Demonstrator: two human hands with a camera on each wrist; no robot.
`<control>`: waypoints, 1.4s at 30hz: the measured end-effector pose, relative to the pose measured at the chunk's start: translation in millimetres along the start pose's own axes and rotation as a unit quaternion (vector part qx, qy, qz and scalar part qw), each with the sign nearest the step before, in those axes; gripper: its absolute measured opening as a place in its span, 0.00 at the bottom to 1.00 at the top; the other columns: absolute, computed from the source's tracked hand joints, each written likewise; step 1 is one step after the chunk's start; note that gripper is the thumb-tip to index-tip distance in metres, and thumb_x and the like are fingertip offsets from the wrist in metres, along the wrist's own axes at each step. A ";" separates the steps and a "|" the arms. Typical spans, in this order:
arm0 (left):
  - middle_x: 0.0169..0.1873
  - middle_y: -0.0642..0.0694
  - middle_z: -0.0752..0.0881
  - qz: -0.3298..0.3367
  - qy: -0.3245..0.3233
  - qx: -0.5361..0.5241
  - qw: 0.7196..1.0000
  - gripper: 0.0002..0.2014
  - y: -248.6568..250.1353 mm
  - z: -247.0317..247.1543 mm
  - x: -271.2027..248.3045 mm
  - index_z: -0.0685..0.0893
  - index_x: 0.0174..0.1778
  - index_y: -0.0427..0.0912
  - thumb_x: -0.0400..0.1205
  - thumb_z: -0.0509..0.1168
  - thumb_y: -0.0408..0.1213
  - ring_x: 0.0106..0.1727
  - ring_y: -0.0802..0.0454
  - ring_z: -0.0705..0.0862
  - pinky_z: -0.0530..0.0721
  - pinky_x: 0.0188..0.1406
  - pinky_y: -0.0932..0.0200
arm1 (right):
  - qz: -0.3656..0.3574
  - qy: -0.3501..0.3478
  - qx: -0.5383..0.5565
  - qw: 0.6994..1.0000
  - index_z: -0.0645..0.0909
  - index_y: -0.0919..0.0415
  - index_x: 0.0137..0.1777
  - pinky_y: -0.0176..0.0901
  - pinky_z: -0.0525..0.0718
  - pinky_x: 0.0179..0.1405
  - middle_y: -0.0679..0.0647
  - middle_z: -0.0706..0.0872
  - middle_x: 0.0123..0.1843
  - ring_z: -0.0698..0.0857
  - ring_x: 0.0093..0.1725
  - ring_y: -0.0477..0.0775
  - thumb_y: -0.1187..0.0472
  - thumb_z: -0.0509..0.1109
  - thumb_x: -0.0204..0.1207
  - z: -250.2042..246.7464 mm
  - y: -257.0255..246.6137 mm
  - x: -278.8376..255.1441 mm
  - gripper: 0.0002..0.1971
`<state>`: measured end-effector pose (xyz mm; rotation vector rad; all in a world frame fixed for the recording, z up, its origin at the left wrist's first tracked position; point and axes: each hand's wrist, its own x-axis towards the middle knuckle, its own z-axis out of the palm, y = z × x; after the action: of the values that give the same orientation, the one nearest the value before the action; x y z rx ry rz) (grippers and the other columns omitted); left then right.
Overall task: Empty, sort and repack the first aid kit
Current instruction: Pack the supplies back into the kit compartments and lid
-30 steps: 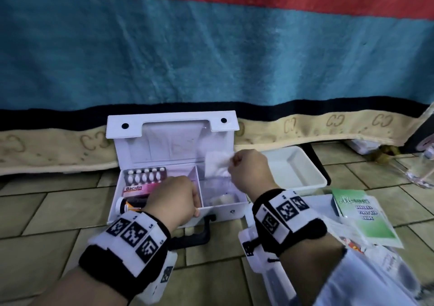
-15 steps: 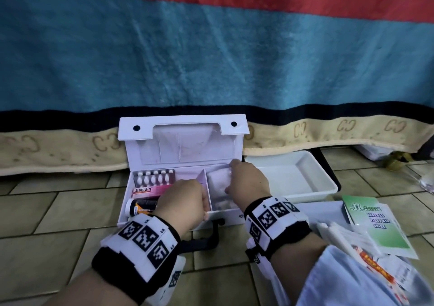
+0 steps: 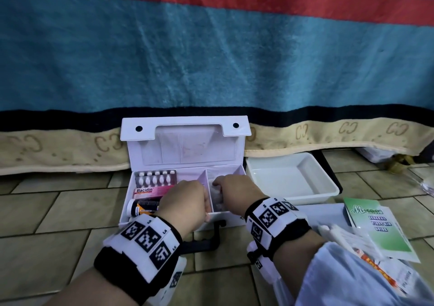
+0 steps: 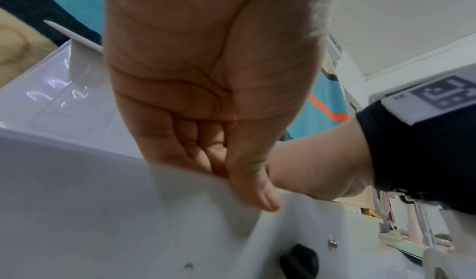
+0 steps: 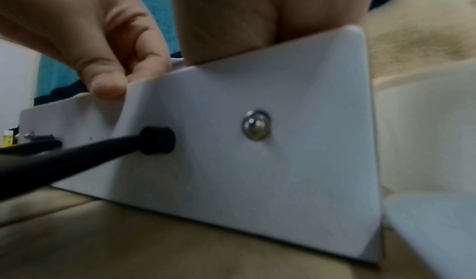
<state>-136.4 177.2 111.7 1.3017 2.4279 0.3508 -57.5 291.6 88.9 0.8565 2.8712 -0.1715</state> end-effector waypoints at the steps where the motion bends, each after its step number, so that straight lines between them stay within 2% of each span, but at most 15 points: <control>1: 0.41 0.50 0.89 0.001 -0.001 0.001 1.000 0.10 0.3 -0.3 -0.4 0.83 0.27 0.53 0.68 0.77 0.38 0.47 0.49 0.86 0.86 0.51 0.53 | 0.004 0.016 -0.008 1.000 0.76 0.58 0.69 0.49 0.77 0.66 0.58 0.77 0.67 0.76 0.66 0.60 0.59 0.69 0.75 0.9 -0.3 0.5 0.21; 4: 0.43 0.49 0.89 0.002 0.003 0.007 1.000 0.06 -0.7 0.4 -0.4 0.89 0.37 0.49 0.68 0.78 0.39 0.48 0.48 0.86 0.86 0.52 0.53 | 0.021 0.013 -0.022 0.999 0.76 0.62 0.68 0.50 0.73 0.71 0.62 0.71 0.69 0.70 0.70 0.63 0.60 0.68 0.76 3.1 -2.1 2.4 0.21; 8: 0.42 0.49 0.90 0.000 0.000 0.002 1.000 0.06 -0.4 0.7 0.4 0.89 0.37 0.50 0.68 0.77 0.37 0.48 0.49 0.86 0.86 0.51 0.54 | 0.005 -0.040 -0.057 0.998 0.77 0.62 0.66 0.51 0.77 0.64 0.61 0.77 0.67 0.79 0.66 0.61 0.56 0.65 0.79 0.5 -4.3 4.9 0.18; 13: 0.43 0.49 0.89 -0.006 -0.004 0.008 1.000 0.06 -0.3 0.5 1.7 0.89 0.38 0.50 0.68 0.77 0.38 0.48 0.48 0.86 0.87 0.52 0.51 | -0.006 -0.073 -0.091 0.993 0.79 0.58 0.66 0.52 0.81 0.60 0.59 0.79 0.65 0.81 0.63 0.61 0.55 0.66 0.78 -1.6 0.0 8.3 0.17; 16: 0.44 0.48 0.89 -0.009 -0.007 0.010 1.000 0.07 -1.7 1.5 3.3 0.90 0.40 0.49 0.68 0.77 0.37 0.48 0.48 0.86 0.87 0.53 0.51 | -0.012 -0.071 -0.028 0.997 0.78 0.57 0.69 0.50 0.79 0.63 0.59 0.79 0.68 0.80 0.66 0.60 0.59 0.66 0.77 -8.3 2.4 3.8 0.19; 18: 0.45 0.48 0.89 -0.011 -0.011 0.012 1.000 0.07 -2.0 2.0 3.8 0.90 0.40 0.49 0.68 0.77 0.36 0.48 0.48 0.87 0.86 0.53 0.52 | -0.015 -0.034 0.104 0.994 0.75 0.56 0.72 0.42 0.78 0.62 0.57 0.77 0.71 0.79 0.67 0.56 0.71 0.60 0.77 -21.8 7.4 -8.2 0.23; 20: 0.45 0.47 0.89 -0.005 -0.010 0.022 1.000 0.07 -1.3 2.7 4.5 0.90 0.40 0.49 0.68 0.77 0.37 0.49 0.48 0.86 0.86 0.53 0.52 | -0.005 0.032 0.199 0.979 0.78 0.56 0.69 0.38 0.78 0.56 0.57 0.80 0.67 0.81 0.63 0.52 0.78 0.53 0.76 -42.2 16.4 -25.6 0.27; 25: 0.48 0.48 0.88 0.021 -0.001 0.092 0.996 0.08 4.0 3.1 1.0 0.88 0.44 0.48 0.70 0.76 0.40 0.50 0.47 0.85 0.85 0.50 0.53 | -0.011 0.175 0.285 0.943 0.86 0.52 0.53 0.19 0.74 0.44 0.42 0.84 0.46 0.82 0.45 0.40 0.71 0.60 0.79 -83.8 46.8 -82.5 0.17; 27: 0.48 0.48 0.88 0.028 -0.002 0.111 0.993 0.07 7.4 1.2 -1.0 0.88 0.44 0.48 0.71 0.75 0.39 0.51 0.48 0.85 0.84 0.50 0.54 | 0.003 0.192 0.265 0.945 0.86 0.47 0.51 0.20 0.76 0.42 0.38 0.86 0.45 0.82 0.44 0.37 0.64 0.66 0.79 -90.2 57.6 -110.7 0.12; 29: 0.48 0.49 0.87 0.028 -0.009 0.112 0.993 0.06 9.9 -1.3 -1.9 0.88 0.42 0.50 0.72 0.75 0.37 0.51 0.49 0.84 0.83 0.50 0.56 | 0.020 0.172 0.209 0.962 0.85 0.45 0.53 0.22 0.76 0.41 0.39 0.86 0.45 0.82 0.45 0.36 0.60 0.69 0.77 -83.9 67.3 -135.2 0.10; 32: 0.43 0.52 0.86 0.037 -0.012 0.112 0.993 0.05 11.0 -3.3 -1.4 0.87 0.39 0.51 0.72 0.75 0.37 0.47 0.52 0.84 0.79 0.44 0.60 | 0.055 0.038 0.118 0.991 0.80 0.42 0.62 0.24 0.75 0.47 0.37 0.82 0.52 0.80 0.49 0.36 0.53 0.71 0.75 -53.3 73.8 -161.0 0.16; 36: 0.38 0.54 0.84 0.036 -0.008 0.108 0.993 0.08 11.2 -2.7 -2.9 0.83 0.33 0.53 0.71 0.76 0.38 0.44 0.53 0.83 0.80 0.44 0.60 | 0.071 -0.093 0.068 0.991 0.70 0.33 0.68 0.20 0.64 0.53 0.28 0.74 0.60 0.70 0.62 0.34 0.50 0.74 0.70 -8.9 73.6 -182.2 0.27; 37: 0.38 0.54 0.84 0.034 -0.007 0.104 0.994 0.09 11.2 -2.7 -3.2 0.82 0.31 0.53 0.71 0.76 0.38 0.44 0.53 0.84 0.80 0.44 0.60 | 0.072 -0.110 0.077 0.988 0.69 0.34 0.69 0.21 0.64 0.57 0.30 0.73 0.64 0.70 0.66 0.36 0.52 0.75 0.70 0.4 73.3 -183.8 0.29; 39: 0.37 0.54 0.85 0.031 -0.005 0.098 0.995 0.11 10.8 -2.9 -3.6 0.81 0.29 0.53 0.71 0.76 0.37 0.44 0.53 0.84 0.80 0.44 0.60 | 0.064 -0.114 0.062 0.989 0.70 0.38 0.69 0.37 0.66 0.70 0.38 0.73 0.68 0.70 0.71 0.44 0.53 0.77 0.67 15.8 72.5 -181.9 0.32; 42: 0.34 0.54 0.85 0.029 -0.003 0.094 0.995 0.08 11.1 -3.6 -4.7 0.83 0.31 0.52 0.72 0.74 0.36 0.43 0.54 0.84 0.83 0.45 0.58 | 0.070 -0.084 0.016 0.994 0.75 0.43 0.65 0.46 0.68 0.70 0.46 0.75 0.63 0.70 0.69 0.51 0.51 0.79 0.63 18.3 70.0 -177.0 0.29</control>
<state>-127.2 179.2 120.1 1.4509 2.4712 0.1369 129.5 252.3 95.5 0.9935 2.6494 -0.2610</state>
